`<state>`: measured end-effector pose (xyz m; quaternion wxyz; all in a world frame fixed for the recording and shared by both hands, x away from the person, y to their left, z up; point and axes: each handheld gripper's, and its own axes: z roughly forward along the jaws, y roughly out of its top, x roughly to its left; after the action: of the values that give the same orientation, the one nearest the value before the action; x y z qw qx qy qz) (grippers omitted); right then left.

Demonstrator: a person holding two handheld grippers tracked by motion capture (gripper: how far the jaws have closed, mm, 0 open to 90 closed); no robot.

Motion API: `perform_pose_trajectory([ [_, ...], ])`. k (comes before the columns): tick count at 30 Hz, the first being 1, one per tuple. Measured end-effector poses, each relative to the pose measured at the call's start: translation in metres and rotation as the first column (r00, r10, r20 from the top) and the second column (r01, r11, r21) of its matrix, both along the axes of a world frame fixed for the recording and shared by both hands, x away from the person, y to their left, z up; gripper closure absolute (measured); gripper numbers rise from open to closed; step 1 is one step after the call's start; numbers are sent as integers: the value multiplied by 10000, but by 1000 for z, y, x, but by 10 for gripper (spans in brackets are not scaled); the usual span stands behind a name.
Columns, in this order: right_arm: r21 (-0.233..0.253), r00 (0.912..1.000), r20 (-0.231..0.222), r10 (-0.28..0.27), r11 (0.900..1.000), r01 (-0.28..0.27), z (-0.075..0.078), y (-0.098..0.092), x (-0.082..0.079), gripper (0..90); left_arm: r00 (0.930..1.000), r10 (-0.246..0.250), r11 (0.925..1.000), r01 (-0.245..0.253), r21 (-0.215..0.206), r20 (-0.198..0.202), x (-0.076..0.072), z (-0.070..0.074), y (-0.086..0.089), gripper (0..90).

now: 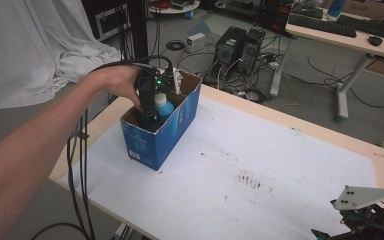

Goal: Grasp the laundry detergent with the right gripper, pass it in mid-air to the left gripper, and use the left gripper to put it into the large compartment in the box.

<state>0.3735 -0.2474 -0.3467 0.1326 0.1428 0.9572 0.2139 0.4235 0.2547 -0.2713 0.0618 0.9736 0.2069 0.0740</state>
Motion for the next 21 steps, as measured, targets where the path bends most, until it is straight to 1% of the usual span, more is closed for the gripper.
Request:
perform_pose_trajectory([
  [6,29,10000,27,5,10000,-6,0,0,-2,134,10000,77,9999,-78,-147,-35,0,0,1,376],
  [11,-22,10000,-46,0,10000,0,-2,0,-1,134,9999,114,9998,-114,-131,-14,1,-1,1,374],
  [13,-40,10000,-41,-9,10000,9,-3,0,-1,134,9998,179,9997,-179,-136,-15,2,-2,1,350],
  [15,-44,10000,-44,18,10000,-18,-4,1,-2,134,9999,172,9998,-172,-118,8,3,-2,1,348],
  [17,-59,10000,-65,11,10000,-11,-4,1,-3,134,9996,281,9996,-280,-106,57,4,-2,1,314],
  [21,-61,10000,-60,27,10000,-27,-4,1,-3,134,9994,335,9992,-333,-206,83,5,0,1,311],
])
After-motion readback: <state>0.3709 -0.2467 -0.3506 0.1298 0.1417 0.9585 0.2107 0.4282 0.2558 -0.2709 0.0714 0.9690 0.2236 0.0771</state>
